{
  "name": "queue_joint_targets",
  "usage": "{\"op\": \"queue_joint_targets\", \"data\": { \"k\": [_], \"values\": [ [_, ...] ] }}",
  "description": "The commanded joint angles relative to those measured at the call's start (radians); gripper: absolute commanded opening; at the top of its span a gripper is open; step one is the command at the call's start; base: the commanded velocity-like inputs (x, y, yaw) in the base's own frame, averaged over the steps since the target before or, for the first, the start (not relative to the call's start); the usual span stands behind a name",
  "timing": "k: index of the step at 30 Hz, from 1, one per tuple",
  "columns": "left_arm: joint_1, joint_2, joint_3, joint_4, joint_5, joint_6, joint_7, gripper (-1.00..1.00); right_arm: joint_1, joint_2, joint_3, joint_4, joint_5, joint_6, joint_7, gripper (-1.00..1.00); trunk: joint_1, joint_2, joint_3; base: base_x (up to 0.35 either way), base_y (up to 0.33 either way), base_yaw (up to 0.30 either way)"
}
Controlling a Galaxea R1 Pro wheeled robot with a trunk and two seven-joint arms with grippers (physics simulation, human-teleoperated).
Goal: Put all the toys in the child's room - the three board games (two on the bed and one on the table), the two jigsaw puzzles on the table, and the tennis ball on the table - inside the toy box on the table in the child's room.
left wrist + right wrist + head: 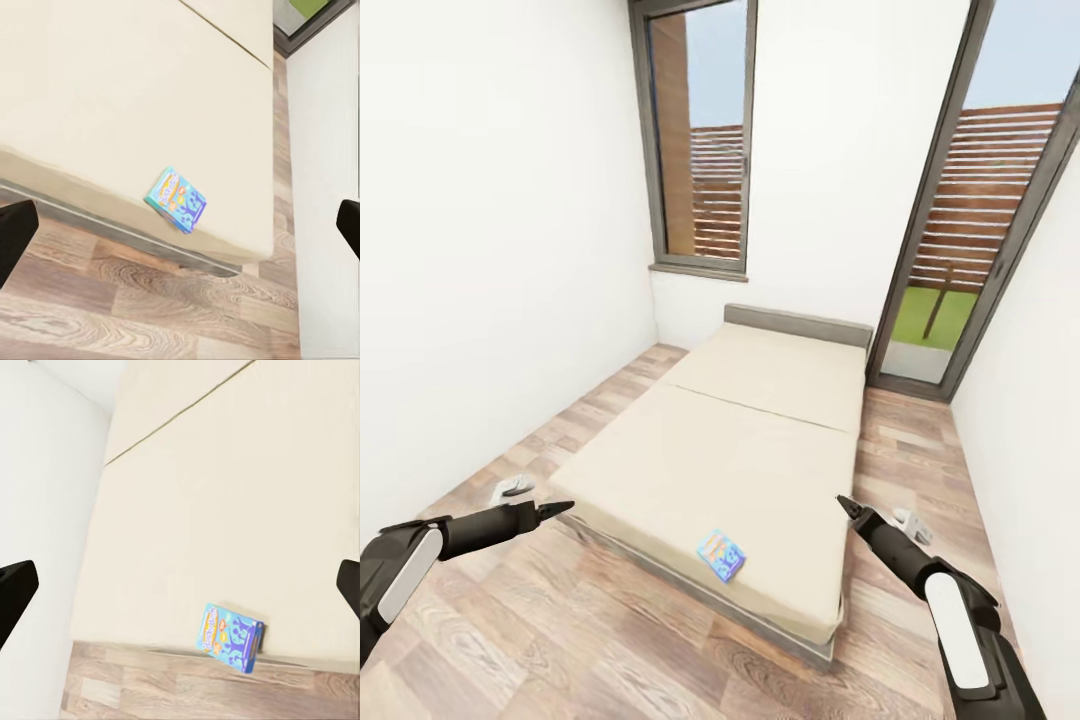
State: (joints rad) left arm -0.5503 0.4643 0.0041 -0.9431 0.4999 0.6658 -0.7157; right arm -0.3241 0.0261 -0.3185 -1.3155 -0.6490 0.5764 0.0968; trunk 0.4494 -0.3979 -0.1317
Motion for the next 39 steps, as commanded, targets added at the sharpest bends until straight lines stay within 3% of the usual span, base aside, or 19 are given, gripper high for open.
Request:
{"op": "queue_joint_targets", "data": {
  "k": [1, 13, 39],
  "values": [
    [0.000, 0.001, 0.000, 0.000, 0.005, 0.006, -0.001, 1.00, -0.001, 0.001, -0.004, 0.000, 0.000, 0.007, 0.004, 1.00, 0.001, -0.002, -0.002, 0.000, 0.076, -0.280],
    [0.000, 0.001, 0.000, 0.000, 0.005, 0.006, -0.001, 1.00, -0.001, 0.001, -0.004, 0.004, 0.000, 0.007, 0.004, 1.00, 0.001, -0.002, -0.002, 0.000, 0.170, -0.280],
    [0.000, 0.001, 0.000, 0.000, 0.005, 0.006, -0.001, 1.00, -0.001, 0.000, -0.004, 0.004, 0.000, 0.007, 0.004, 1.00, 0.001, -0.002, -0.002, 0.000, 0.017, -0.280]
  ]
}}
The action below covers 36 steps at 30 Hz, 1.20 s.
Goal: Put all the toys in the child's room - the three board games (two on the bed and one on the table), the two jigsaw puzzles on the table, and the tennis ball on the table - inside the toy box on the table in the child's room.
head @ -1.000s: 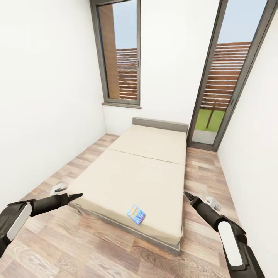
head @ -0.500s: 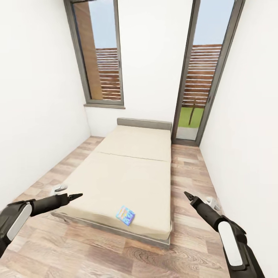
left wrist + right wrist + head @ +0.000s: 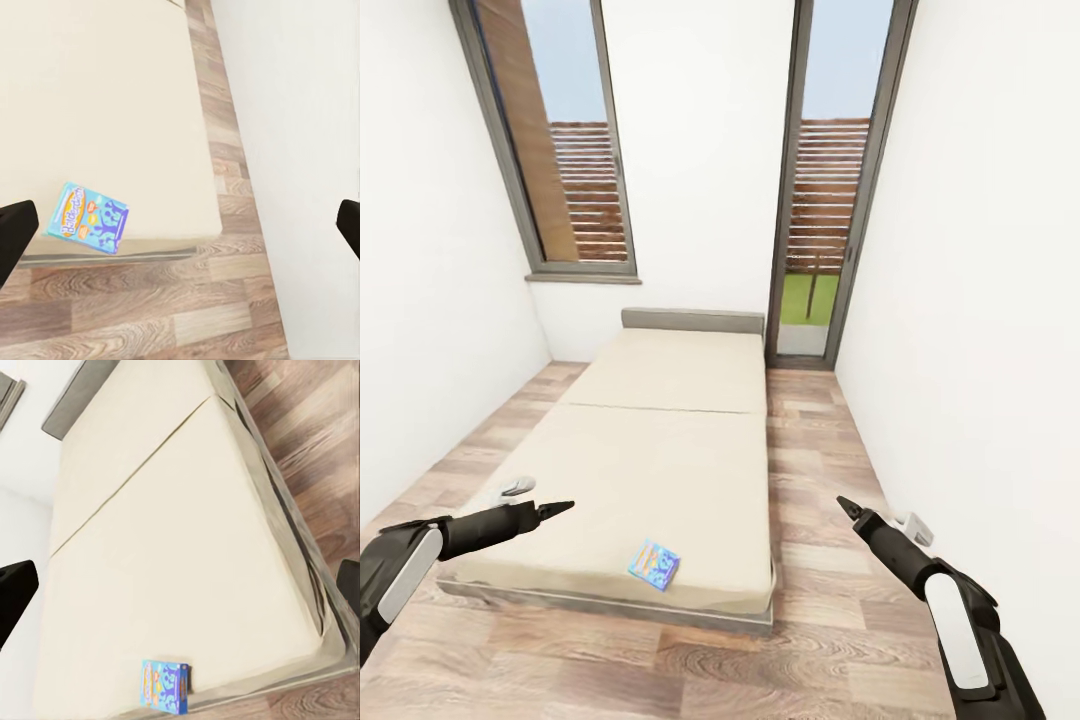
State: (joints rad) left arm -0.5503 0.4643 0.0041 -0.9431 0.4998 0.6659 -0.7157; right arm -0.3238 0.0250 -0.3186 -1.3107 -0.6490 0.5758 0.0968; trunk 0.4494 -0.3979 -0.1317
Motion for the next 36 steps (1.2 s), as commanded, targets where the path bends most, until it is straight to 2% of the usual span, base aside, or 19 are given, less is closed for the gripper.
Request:
{"op": "queue_joint_targets", "data": {
  "k": [1, 21, 30, 36],
  "values": [
    [0.000, 0.001, 0.000, 0.000, 0.005, 0.006, -0.001, 1.00, -0.002, 0.002, -0.004, -0.001, 0.000, 0.007, 0.004, 1.00, 0.001, -0.002, -0.002, 0.000, 0.112, -0.280],
    [0.000, 0.001, 0.000, 0.000, 0.005, 0.006, -0.001, 1.00, -0.001, 0.003, -0.003, -0.001, 0.000, 0.006, 0.004, 1.00, 0.001, -0.002, -0.002, -0.034, 0.239, -0.269],
    [0.000, 0.001, 0.000, 0.000, 0.005, 0.006, -0.001, 1.00, -0.002, 0.003, -0.002, -0.002, 0.001, 0.005, 0.004, 1.00, 0.001, -0.002, -0.002, -0.008, 0.091, -0.045],
    [0.000, 0.001, 0.000, 0.000, 0.005, 0.006, -0.001, 1.00, -0.001, 0.003, 0.005, -0.003, 0.003, 0.003, -0.001, 1.00, 0.001, -0.002, 0.000, -0.028, 0.147, 0.176]
  ]
}}
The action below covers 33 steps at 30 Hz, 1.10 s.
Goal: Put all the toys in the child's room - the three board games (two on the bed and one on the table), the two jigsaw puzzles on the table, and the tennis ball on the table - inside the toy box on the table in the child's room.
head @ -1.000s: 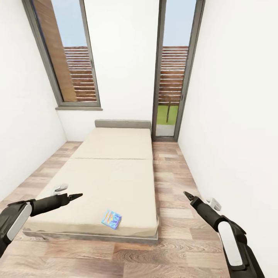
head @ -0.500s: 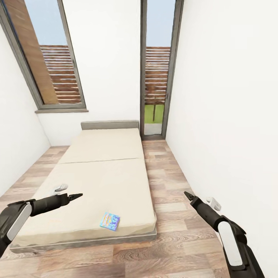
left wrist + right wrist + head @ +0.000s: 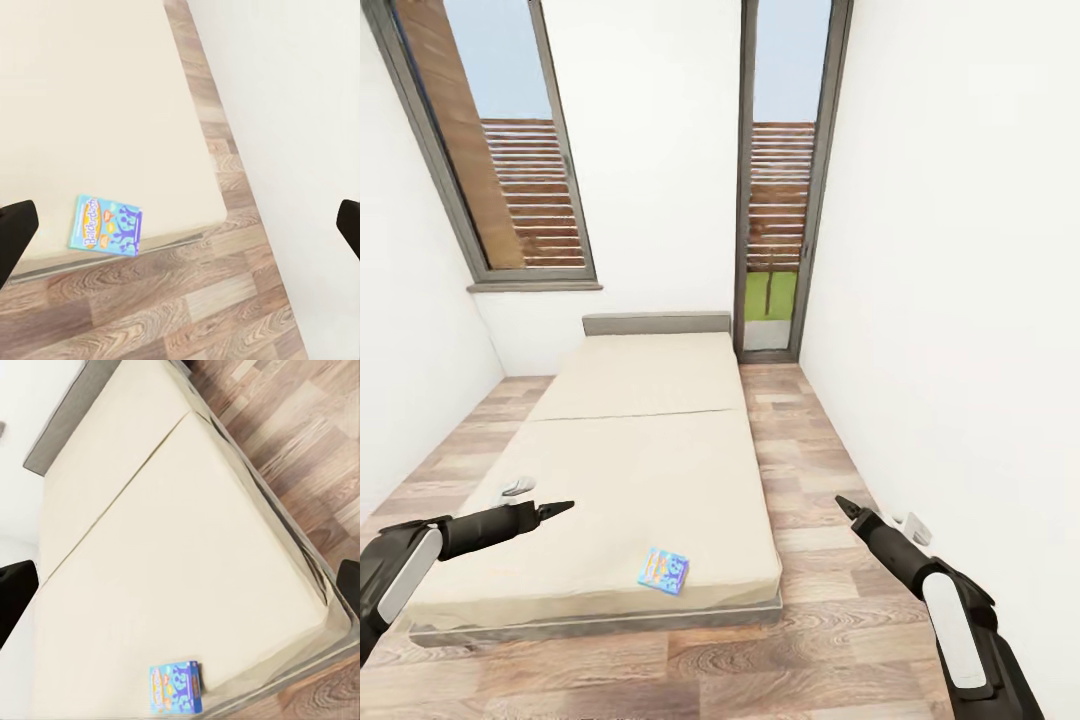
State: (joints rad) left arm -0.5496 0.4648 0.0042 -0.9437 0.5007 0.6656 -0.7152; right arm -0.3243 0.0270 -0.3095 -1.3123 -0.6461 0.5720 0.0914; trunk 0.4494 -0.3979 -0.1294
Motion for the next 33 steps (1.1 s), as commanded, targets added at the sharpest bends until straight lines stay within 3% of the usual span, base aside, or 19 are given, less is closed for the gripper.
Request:
{"op": "queue_joint_targets", "data": {
  "k": [1, 10, 33],
  "values": [
    [-0.001, 0.000, 0.000, 0.000, 0.004, 0.006, -0.001, 1.00, -0.001, 0.001, -0.003, -0.001, 0.000, 0.007, 0.004, 1.00, 0.001, -0.002, -0.002, -0.009, 0.050, 0.249],
    [-0.001, 0.000, 0.000, 0.000, 0.004, 0.006, -0.001, 1.00, -0.001, 0.002, 0.000, -0.005, 0.001, 0.005, 0.005, 1.00, 0.001, -0.002, 0.001, -0.003, -0.083, 0.209],
    [-0.001, -0.001, -0.001, 0.000, 0.002, 0.006, -0.001, 1.00, -0.001, 0.001, -0.010, 0.000, -0.003, 0.007, 0.009, 1.00, 0.001, -0.002, 0.001, 0.000, -0.012, 0.011]
  ]
}}
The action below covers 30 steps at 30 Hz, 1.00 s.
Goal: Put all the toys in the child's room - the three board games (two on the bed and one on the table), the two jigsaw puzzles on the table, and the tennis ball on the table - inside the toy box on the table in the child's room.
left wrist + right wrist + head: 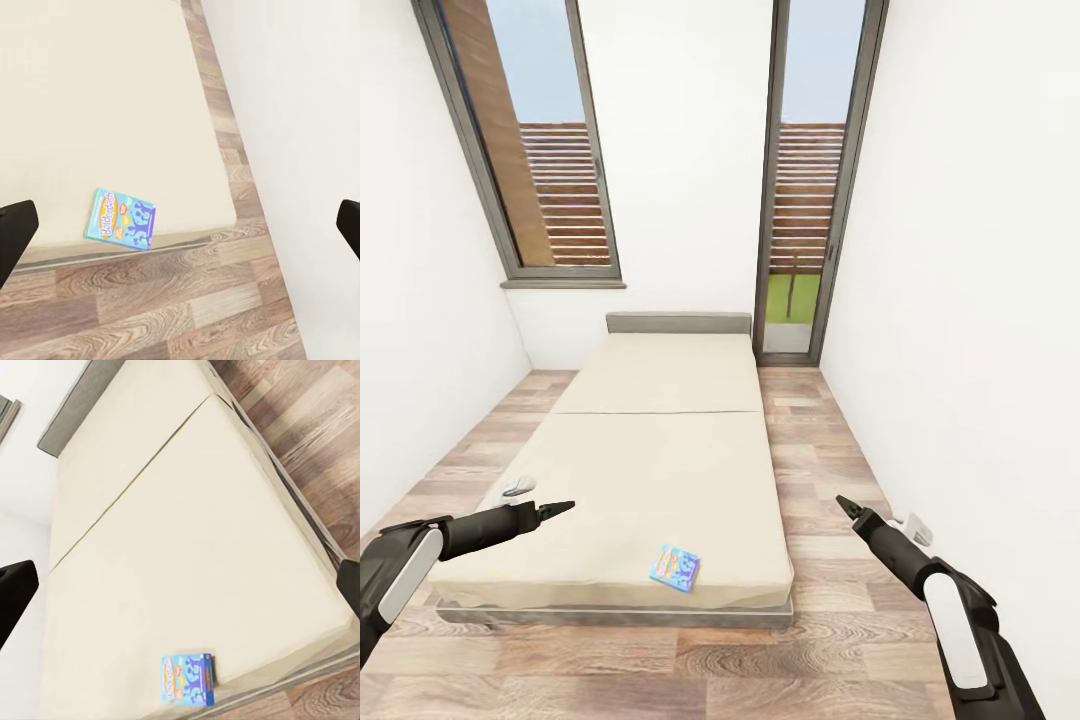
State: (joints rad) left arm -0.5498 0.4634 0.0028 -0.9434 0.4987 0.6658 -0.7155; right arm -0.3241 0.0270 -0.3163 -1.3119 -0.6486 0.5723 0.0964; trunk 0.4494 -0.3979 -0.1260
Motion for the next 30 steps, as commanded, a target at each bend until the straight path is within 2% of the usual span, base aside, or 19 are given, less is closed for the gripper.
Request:
{"op": "queue_joint_targets", "data": {
  "k": [1, 4, 13, 21, 24, 30],
  "values": [
    [-0.001, 0.000, 0.000, 0.000, 0.004, 0.006, -0.001, 1.00, -0.001, 0.002, -0.004, -0.001, 0.000, 0.007, 0.005, 1.00, 0.001, -0.002, -0.002, 0.000, 0.000, 0.000],
    [-0.001, 0.000, 0.001, 0.000, 0.007, 0.007, -0.001, 1.00, -0.002, 0.002, -0.004, -0.001, 0.000, 0.007, 0.005, 1.00, 0.001, -0.002, -0.002, 0.000, 0.000, 0.000],
    [-0.001, -0.009, 0.007, 0.000, 0.009, 0.084, 0.001, 1.00, -0.001, 0.001, -0.004, -0.001, 0.000, 0.009, 0.005, 1.00, 0.001, -0.002, -0.002, 0.000, 0.000, 0.000],
    [-0.001, -0.012, 0.009, 0.000, 0.010, 0.156, 0.011, 1.00, -0.001, 0.001, -0.005, -0.001, 0.001, 0.008, 0.005, 1.00, 0.031, -0.058, -0.027, 0.000, 0.000, 0.000],
    [-0.002, -0.025, 0.009, 0.000, 0.011, 0.188, 0.015, 1.00, -0.001, 0.001, -0.006, -0.001, 0.001, 0.009, 0.005, 1.00, 0.043, -0.079, -0.037, 0.000, 0.000, 0.000],
    [-0.003, -0.066, 0.014, 0.007, 0.012, 0.247, 0.018, 1.00, -0.002, -0.001, -0.005, -0.001, -0.017, 0.009, 0.006, 1.00, 0.066, -0.121, -0.055, 0.000, 0.000, 0.000]
  ]
}}
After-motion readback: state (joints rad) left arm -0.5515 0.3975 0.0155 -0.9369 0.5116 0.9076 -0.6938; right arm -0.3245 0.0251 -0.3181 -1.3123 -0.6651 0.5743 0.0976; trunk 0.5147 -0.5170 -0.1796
